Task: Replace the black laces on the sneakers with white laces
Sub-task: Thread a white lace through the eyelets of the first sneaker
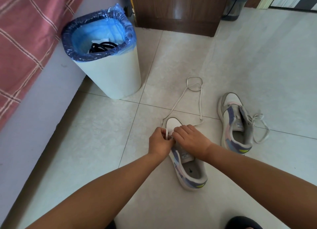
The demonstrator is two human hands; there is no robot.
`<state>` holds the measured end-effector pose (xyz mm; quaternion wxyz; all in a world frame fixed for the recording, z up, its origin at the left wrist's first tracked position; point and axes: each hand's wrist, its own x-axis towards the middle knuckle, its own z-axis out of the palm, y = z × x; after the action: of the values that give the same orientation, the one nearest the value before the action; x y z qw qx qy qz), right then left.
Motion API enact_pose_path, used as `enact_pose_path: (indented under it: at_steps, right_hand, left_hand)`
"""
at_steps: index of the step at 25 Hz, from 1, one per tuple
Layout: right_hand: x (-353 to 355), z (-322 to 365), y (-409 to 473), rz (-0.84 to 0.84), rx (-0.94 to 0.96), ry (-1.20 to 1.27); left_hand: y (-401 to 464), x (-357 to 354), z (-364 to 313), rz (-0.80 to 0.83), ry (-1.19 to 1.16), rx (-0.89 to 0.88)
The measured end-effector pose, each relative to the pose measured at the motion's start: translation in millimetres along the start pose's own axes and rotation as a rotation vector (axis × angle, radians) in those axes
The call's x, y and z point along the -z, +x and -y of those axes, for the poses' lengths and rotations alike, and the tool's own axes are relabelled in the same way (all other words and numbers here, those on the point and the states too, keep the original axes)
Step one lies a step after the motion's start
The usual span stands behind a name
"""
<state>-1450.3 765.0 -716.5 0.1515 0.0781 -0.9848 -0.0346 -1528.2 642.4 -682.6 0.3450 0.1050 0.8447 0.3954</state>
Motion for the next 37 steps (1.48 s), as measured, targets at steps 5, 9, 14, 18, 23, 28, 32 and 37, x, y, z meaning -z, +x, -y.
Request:
enact_pose_path:
  at_steps: [5,9,14,18,23,28,32,37]
  right_hand:
    - [-6,-1,5,0.073,-0.218,0.263]
    - [-4,-2,8,0.255,-0.193,0.206]
    - [8,11,18,0.319,-0.155,0.006]
    - [9,19,17,0.365,-0.188,-0.036]
    - [6,13,10,0.358,-0.352,0.046]
    - [8,16,9,0.342,-0.397,0.131]
    - [22,17,6,0.07,-0.275,0.241]
    - [40,35,-18,-0.048,-0.064,0.458]
  left_hand:
    - [-1,1,3,-0.005,-0.067,0.038]
    - [-2,1,2,-0.017,-0.1,0.054]
    - [-5,0,0,-0.013,-0.09,0.051]
    - [-10,0,-6,-0.012,-0.044,0.0]
    - [-59,-28,9,0.164,0.279,0.108]
    - [-54,-41,20,0.322,0.259,0.309]
    - [-38,-33,20,0.28,0.188,0.356]
    - [-28,-3,12,0.338,0.218,0.36]
